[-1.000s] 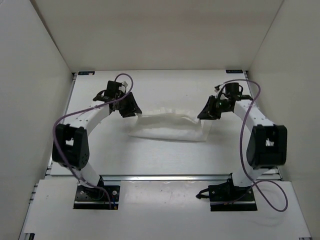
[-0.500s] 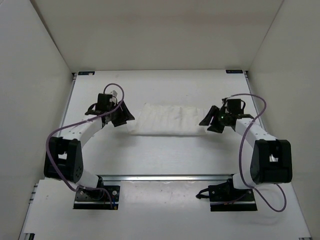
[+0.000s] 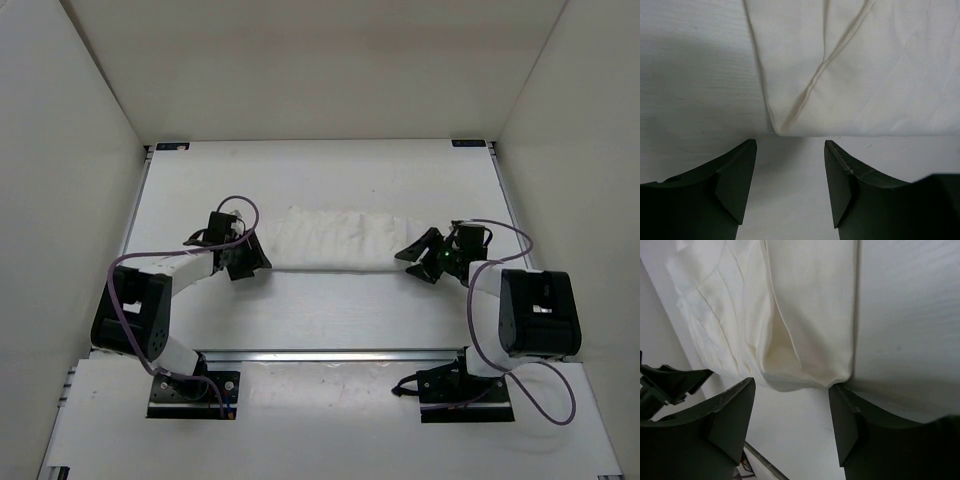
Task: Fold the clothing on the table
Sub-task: Fold the skirt
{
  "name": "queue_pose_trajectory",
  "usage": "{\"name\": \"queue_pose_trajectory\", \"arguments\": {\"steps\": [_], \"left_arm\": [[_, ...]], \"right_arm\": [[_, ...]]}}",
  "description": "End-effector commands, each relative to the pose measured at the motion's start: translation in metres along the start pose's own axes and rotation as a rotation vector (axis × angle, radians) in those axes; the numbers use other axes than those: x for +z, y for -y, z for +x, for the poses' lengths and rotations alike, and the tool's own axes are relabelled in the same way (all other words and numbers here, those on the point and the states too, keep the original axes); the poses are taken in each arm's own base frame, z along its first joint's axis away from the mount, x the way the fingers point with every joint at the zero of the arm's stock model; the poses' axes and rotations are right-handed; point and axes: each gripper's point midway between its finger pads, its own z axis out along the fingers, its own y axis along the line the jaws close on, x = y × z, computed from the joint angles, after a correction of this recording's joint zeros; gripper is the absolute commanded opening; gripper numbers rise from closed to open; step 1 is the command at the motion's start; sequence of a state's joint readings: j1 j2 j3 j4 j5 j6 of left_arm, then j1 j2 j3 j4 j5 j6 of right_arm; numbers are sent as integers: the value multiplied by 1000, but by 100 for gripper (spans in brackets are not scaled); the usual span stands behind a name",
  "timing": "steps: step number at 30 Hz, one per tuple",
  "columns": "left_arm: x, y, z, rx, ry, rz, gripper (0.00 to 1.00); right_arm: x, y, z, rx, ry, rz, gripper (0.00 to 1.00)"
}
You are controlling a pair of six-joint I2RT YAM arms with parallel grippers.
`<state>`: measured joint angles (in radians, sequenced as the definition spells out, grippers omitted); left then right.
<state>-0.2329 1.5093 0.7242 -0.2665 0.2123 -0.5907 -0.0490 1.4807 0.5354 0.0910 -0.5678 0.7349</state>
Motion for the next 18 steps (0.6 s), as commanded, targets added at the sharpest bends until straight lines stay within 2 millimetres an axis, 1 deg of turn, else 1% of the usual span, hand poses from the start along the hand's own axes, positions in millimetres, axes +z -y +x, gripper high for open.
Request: {"name": "queue_pose_trajectory", "arguments": {"steps": [1, 2, 3, 4, 5, 6, 7, 8, 9, 10, 11, 12, 13, 14, 15, 16, 17, 18], "left_arm": [[5, 3, -9, 10, 72, -7, 68], [6, 1, -8, 6, 71, -13, 68], [7, 3, -10, 1, 84, -7, 68], [7, 2, -13, -6, 95, -3, 68], [10, 4, -12, -4, 95, -1, 67], [11, 9, -16, 0, 113, 14, 66], [14, 8, -14, -3, 102, 13, 63], [18, 9, -14, -3, 101, 20, 57], [19, 14, -18, 1, 107, 33, 49], [23, 19, -19, 20, 96, 46, 42], [27, 25, -26, 32, 101, 54, 24], [29, 29, -26, 52, 88, 56, 9], [32, 42, -32, 85, 84, 76, 3], [37, 52, -41, 100, 78, 87, 0], [43, 65, -44, 111, 50, 106, 0], [45, 73, -45, 128, 27, 131, 0], [51, 82, -47, 148, -9, 133, 0], [53, 93, -54, 167, -23, 146, 0]], "right_arm": [[12, 24, -9, 65, 79, 59, 58], [13, 25, -10, 76, 94, 61, 55], [12, 26, -12, 82, 107, 60, 50], [13, 28, -13, 92, 112, 70, 47], [12, 26, -16, 84, 121, 64, 34], [14, 27, -16, 76, 111, 70, 24], [13, 28, -19, 71, 115, 72, 18], [12, 30, -21, 72, 117, 82, 5], [10, 26, -26, 56, 126, 74, 0], [9, 28, -28, 49, 130, 85, 0], [5, 24, -38, 37, 150, 81, 0], [1, 23, -49, 23, 170, 94, 1], [-1, 22, -58, 6, 187, 105, 0], [-5, 15, -71, -30, 194, 114, 0], [-7, 7, -84, -78, 188, 124, 0], [-8, -4, -97, -123, 178, 140, 0], [-9, -9, -105, -145, 180, 149, 0], [-9, -27, -115, -223, 170, 139, 0]]}}
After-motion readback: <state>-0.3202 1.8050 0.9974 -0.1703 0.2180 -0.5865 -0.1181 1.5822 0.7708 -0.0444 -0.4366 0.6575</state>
